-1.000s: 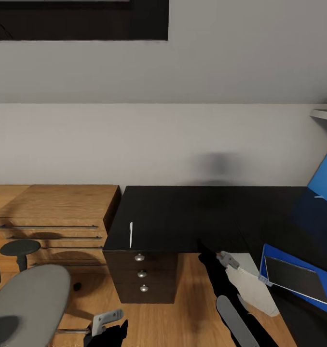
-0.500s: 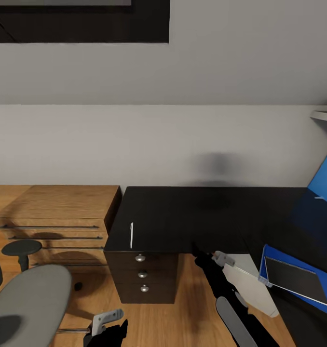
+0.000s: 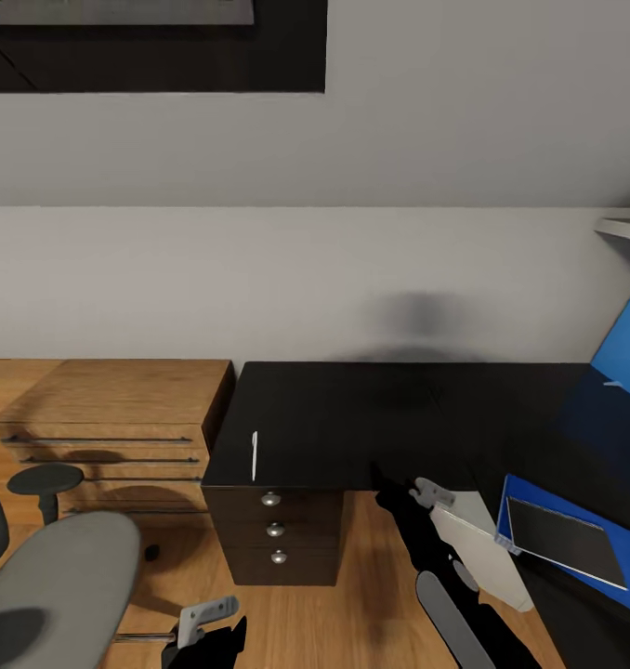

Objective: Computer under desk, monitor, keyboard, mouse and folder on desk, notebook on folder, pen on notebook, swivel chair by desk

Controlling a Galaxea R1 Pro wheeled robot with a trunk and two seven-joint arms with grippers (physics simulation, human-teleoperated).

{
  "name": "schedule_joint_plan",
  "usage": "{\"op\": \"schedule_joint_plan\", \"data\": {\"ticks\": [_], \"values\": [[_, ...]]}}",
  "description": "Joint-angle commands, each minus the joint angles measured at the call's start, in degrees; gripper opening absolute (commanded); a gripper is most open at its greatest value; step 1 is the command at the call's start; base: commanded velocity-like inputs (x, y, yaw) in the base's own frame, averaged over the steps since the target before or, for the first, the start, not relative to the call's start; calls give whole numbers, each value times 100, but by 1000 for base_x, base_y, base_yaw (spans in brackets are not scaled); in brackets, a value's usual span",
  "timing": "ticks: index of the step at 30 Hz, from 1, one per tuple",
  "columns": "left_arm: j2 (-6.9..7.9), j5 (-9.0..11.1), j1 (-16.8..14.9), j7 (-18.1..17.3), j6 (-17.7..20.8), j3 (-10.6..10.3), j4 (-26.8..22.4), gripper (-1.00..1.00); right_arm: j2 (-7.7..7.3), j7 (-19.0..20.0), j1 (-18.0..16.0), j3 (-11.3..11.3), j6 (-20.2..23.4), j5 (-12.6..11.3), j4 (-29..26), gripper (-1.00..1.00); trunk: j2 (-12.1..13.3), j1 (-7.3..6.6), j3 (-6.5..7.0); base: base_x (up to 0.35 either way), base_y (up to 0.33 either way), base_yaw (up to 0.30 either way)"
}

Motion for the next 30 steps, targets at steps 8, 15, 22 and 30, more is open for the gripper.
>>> {"op": "schedule_joint_plan", "data": {"ticks": [8,15,22,30], "values": [[1,61,-1,52,20,-8,-11,100,-14,-1257,-5,51,64,-56,-391,100,317,-175,138,0,0,0],[1,61,-1,50,20,-8,-11,100,7,-2706,-6,396,1137,366,-861,100,597,-329,263,0,0,0],[1,61,-1,46,18,-10,0,100,28,-3544,-6,497,1981,1472,-965,100,878,-482,389,0,0,0],[4,61,-1,39,11,0,-20,100,77,-3697,-6,543,1611,1948,-960,100,958,-526,425,0,0,0]]}}
